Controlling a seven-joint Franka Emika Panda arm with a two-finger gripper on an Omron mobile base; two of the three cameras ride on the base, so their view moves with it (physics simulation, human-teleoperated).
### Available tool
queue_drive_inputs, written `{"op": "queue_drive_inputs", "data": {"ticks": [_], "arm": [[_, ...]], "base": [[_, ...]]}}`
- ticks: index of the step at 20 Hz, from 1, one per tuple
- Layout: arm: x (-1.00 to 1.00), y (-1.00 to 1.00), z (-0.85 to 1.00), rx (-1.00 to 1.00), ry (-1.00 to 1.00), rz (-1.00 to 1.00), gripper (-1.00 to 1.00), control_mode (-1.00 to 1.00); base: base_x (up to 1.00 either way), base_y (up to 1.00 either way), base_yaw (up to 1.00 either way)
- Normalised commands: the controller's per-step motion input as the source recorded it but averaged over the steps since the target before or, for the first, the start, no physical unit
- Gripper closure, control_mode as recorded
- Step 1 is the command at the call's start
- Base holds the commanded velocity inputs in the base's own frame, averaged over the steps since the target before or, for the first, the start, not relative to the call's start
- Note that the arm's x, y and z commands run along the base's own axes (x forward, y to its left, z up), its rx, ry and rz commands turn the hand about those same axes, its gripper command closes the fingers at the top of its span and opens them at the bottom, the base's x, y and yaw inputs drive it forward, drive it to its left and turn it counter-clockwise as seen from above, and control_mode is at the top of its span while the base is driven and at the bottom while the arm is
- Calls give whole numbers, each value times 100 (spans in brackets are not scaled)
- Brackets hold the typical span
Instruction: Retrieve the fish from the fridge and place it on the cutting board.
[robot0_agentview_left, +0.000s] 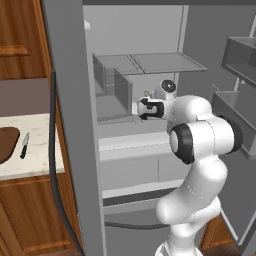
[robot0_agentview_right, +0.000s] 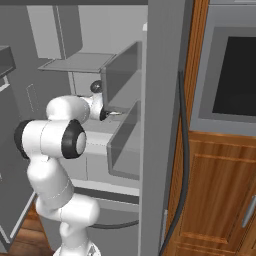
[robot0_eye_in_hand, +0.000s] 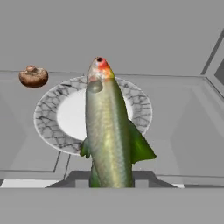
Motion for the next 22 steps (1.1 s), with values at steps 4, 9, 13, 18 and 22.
{"op": "queue_drive_inputs", "data": {"ticks": [4, 9, 13, 18, 22], "arm": [[-100, 9, 17, 0, 0, -12, 100, -100], [-84, 0, 51, 0, 8, -10, 100, -100], [-100, 0, 27, 0, 6, -10, 100, -100], [-100, 0, 30, 4, 21, -8, 100, -100], [-100, 0, 20, 13, 28, -6, 100, -100]], "base": [[0, 0, 0], [0, 0, 0], [0, 0, 0], [0, 0, 0], [0, 0, 0]]}}
